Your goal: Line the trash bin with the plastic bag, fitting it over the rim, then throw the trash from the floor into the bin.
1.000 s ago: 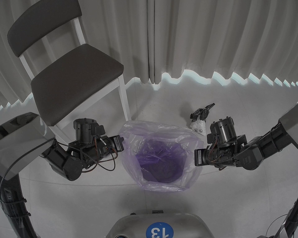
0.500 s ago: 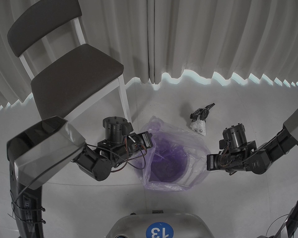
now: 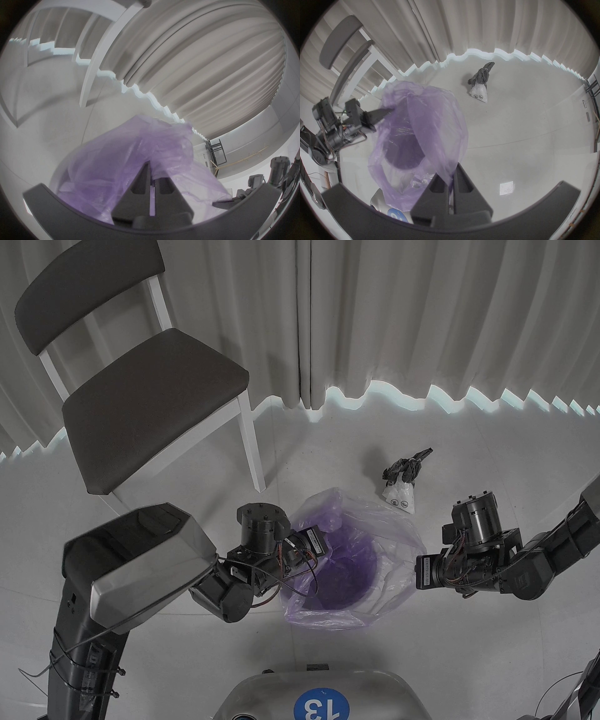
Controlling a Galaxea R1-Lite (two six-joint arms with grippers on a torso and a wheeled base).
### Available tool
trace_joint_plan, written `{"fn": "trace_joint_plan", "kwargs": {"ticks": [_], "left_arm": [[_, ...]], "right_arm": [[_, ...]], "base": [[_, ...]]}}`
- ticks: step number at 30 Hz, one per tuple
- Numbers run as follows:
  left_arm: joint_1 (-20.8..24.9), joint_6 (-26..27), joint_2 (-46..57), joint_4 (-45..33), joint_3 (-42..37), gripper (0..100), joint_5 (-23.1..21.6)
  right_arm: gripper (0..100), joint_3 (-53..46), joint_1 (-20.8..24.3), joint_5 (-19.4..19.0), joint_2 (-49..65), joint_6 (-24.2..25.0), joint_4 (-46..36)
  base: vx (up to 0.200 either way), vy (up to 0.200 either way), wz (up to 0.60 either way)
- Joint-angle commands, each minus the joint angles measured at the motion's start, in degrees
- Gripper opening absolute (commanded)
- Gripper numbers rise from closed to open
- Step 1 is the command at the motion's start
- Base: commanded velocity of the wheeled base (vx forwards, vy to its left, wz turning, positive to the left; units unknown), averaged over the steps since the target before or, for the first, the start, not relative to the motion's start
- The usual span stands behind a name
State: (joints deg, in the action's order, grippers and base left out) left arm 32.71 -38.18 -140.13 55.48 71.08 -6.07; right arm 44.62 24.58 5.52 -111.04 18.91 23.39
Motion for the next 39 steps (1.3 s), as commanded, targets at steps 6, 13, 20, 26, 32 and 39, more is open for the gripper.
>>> {"fn": "trace_joint_plan", "kwargs": {"ticks": [6, 13, 20, 26, 32, 39], "left_arm": [[1.0, -2.1, -8.5, 0.9, 4.0, 0, -0.4], [1.1, -2.1, -12.1, -1.3, 10.5, 0, -1.9], [2.0, -2.0, -15.3, -7.5, 17.6, 0, -2.0], [2.1, -1.5, -17.8, -13.3, 24.1, 0, -1.8], [2.8, 1.6, -20.7, -20.9, 30.6, 0, -1.3], [3.7, 2.1, -21.9, -23.9, 34.6, 0, -1.1]], "right_arm": [[0, 0.3, 2.1, 0.1, -0.3, 0.2, 0.6], [0, 0.5, 2.3, 0.1, -0.4, 0.3, 0.6], [0, 0.6, 2.4, 0.1, -0.5, 0.3, 0.6], [0, 0.6, 3.2, 0.1, -0.5, 0.4, 0.7], [0, 0.6, 3.9, 0.0, -0.5, 0.5, 0.8], [0, 0.7, 4.0, -0.2, -0.7, 0.5, 1.7]], "base": [[0.0, 0.0, 0.0], [0.0, 0.0, 0.0], [0.0, 0.0, 0.0], [0.0, 0.0, 0.0], [0.0, 0.0, 0.0], [0.0, 0.0, 0.0]]}}
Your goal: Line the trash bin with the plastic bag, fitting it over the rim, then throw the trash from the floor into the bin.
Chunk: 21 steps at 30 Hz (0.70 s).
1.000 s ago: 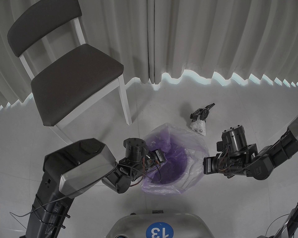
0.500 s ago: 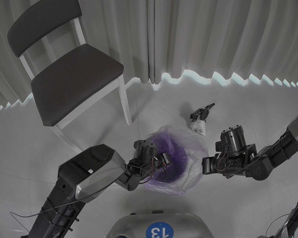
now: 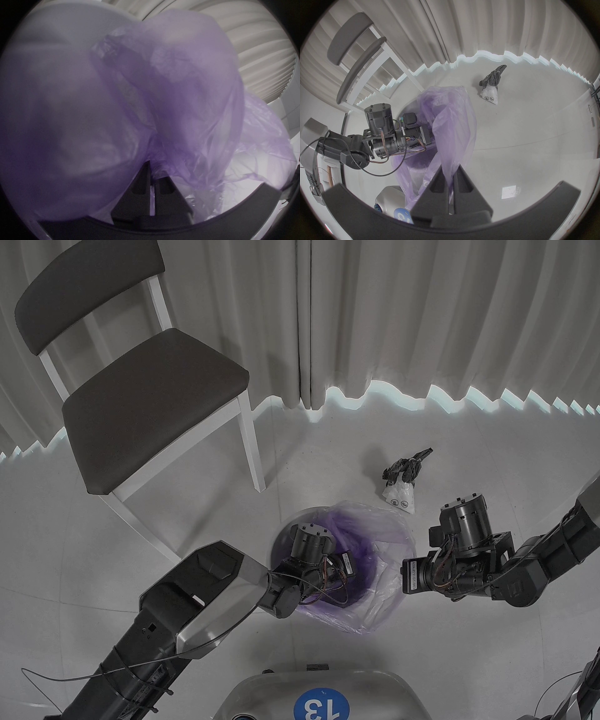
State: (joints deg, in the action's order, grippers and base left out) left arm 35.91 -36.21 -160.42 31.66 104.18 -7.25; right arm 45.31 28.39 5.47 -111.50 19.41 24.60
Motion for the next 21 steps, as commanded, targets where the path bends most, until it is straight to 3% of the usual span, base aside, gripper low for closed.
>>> {"fn": "trace_joint_plan", "kwargs": {"ticks": [1, 6, 16, 21], "left_arm": [[0.5, 0.1, -1.5, 0.0, 1.6, 0, 0.1], [0.1, 0.0, -0.2, 0.2, 0.4, 0, 0.2], [-3.7, 0.2, 5.7, 9.5, -13.7, 0, 0.8], [-3.5, 0.6, 2.8, 8.2, -8.9, 0, 0.7]], "right_arm": [[0, 0.0, 0.2, 0.0, -0.2, 0.0, 0.6], [0, 0.0, 0.2, -0.1, -0.1, 0.0, 0.8], [0, 0.2, 0.6, 0.0, 0.4, -0.1, 0.9], [0, 0.8, 0.8, 0.0, 0.5, -0.1, 0.9]], "base": [[0.0, 0.0, 0.0], [0.0, 0.0, 0.0], [0.0, 0.0, 0.0], [0.0, 0.0, 0.0]]}}
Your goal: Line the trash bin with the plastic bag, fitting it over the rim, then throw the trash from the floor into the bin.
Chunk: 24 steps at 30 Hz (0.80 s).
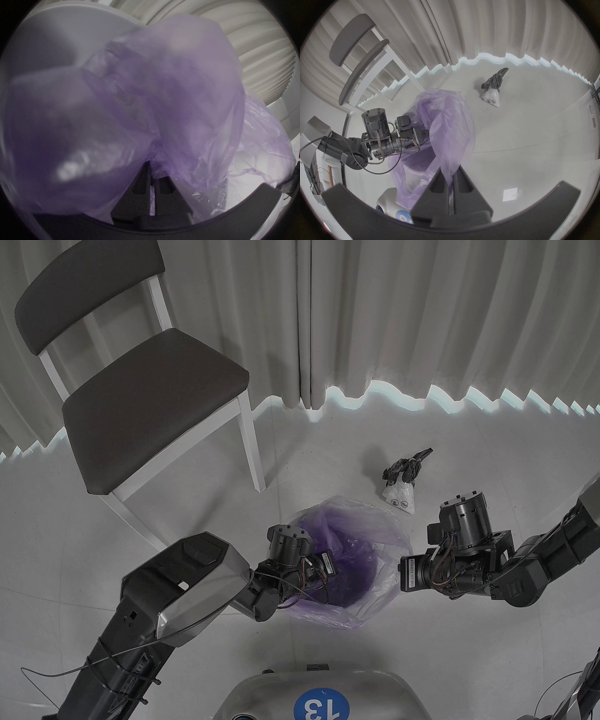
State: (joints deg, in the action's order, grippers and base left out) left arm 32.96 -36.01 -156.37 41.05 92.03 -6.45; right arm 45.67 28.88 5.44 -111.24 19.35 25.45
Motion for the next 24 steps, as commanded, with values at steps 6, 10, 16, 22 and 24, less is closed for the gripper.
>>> {"fn": "trace_joint_plan", "kwargs": {"ticks": [6, 10, 16, 22, 24], "left_arm": [[0.2, 2.4, -7.8, -12.0, 18.5, 0, 0.4], [0.9, 2.4, -9.7, -16.3, 22.6, 0, 0.3], [1.7, 2.5, -9.8, -17.0, 22.6, 0, 0.4], [1.7, 3.6, -9.3, -17.8, 22.6, 0, 2.1], [1.7, 3.4, -8.2, -17.9, 22.6, 0, 2.3]], "right_arm": [[0, 0.5, 1.7, 0.0, 0.6, 0.2, -0.1], [0, 0.5, 2.5, 0.2, 0.8, 0.2, -0.1], [0, 0.7, 3.2, 0.3, 0.8, 0.2, -0.1], [0, 0.7, 3.5, 0.2, 2.3, 0.2, -0.4], [0, 0.8, 3.3, 0.2, 2.3, 0.2, -0.4]], "base": [[0.0, 0.0, 0.0], [0.0, 0.0, 0.0], [0.0, 0.0, 0.0], [0.0, 0.0, 0.0], [0.0, 0.0, 0.0]]}}
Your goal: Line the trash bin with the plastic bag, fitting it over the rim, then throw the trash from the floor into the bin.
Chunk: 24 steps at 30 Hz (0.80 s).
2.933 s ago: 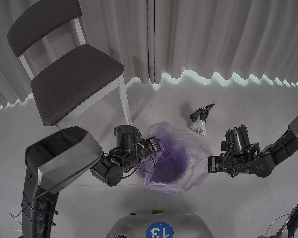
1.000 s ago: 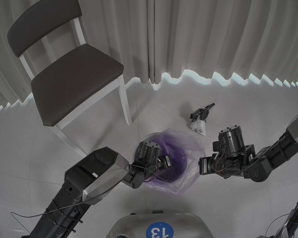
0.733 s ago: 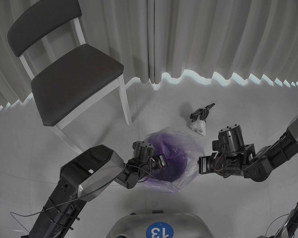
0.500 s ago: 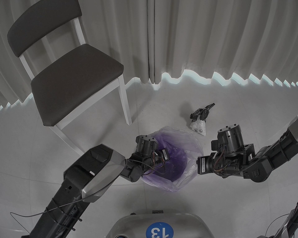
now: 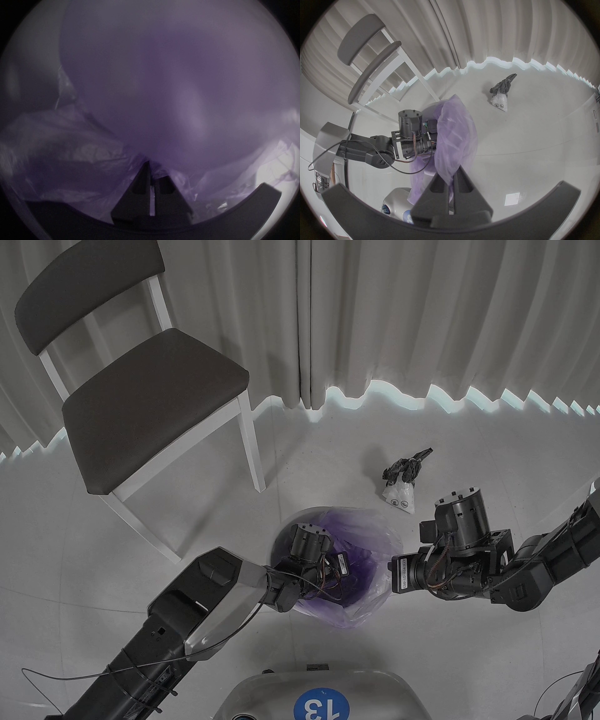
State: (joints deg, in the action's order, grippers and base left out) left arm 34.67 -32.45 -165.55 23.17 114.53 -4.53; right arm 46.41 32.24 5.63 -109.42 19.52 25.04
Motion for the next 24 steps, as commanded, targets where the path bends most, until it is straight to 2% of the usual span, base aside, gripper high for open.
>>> {"fn": "trace_joint_plan", "kwargs": {"ticks": [1, 2, 5, 9, 12, 19, 24], "left_arm": [[0.0, -0.2, 1.8, -0.1, 0.1, 0, 0.5], [0.0, -0.2, 2.4, -0.1, 0.1, 0, 0.6], [-0.6, -0.9, 8.5, 1.6, -9.6, 0, 0.6], [-2.8, -3.5, 14.8, 12.2, -23.1, 0, -0.9], [-4.4, -4.5, 17.7, 19.2, -32.1, 0, -4.1], [-7.7, -4.5, 20.5, 27.2, -41.7, 0, -4.7], [-8.3, -4.4, 22.7, 27.9, -43.8, 0, -4.8]], "right_arm": [[0, 0.1, -0.1, 0.0, 0.4, 0.0, 0.0], [0, 0.1, -0.1, 0.0, 0.3, 0.0, 0.0], [0, 0.2, -0.3, 0.0, -0.1, 0.0, 0.0], [0, 0.9, -1.8, -0.1, -0.6, 0.0, 0.0], [0, 1.0, -2.5, -0.4, -1.8, 0.1, 0.2], [0, 1.1, -4.2, -0.7, -2.9, 0.0, 0.4], [0, 1.2, -4.2, -0.7, -2.9, 0.1, 0.4]], "base": [[0.0, 0.0, 0.0], [0.0, 0.0, 0.0], [0.0, 0.0, 0.0], [0.0, 0.0, 0.0], [0.0, 0.0, 0.0], [0.0, 0.0, 0.0], [0.0, 0.0, 0.0]]}}
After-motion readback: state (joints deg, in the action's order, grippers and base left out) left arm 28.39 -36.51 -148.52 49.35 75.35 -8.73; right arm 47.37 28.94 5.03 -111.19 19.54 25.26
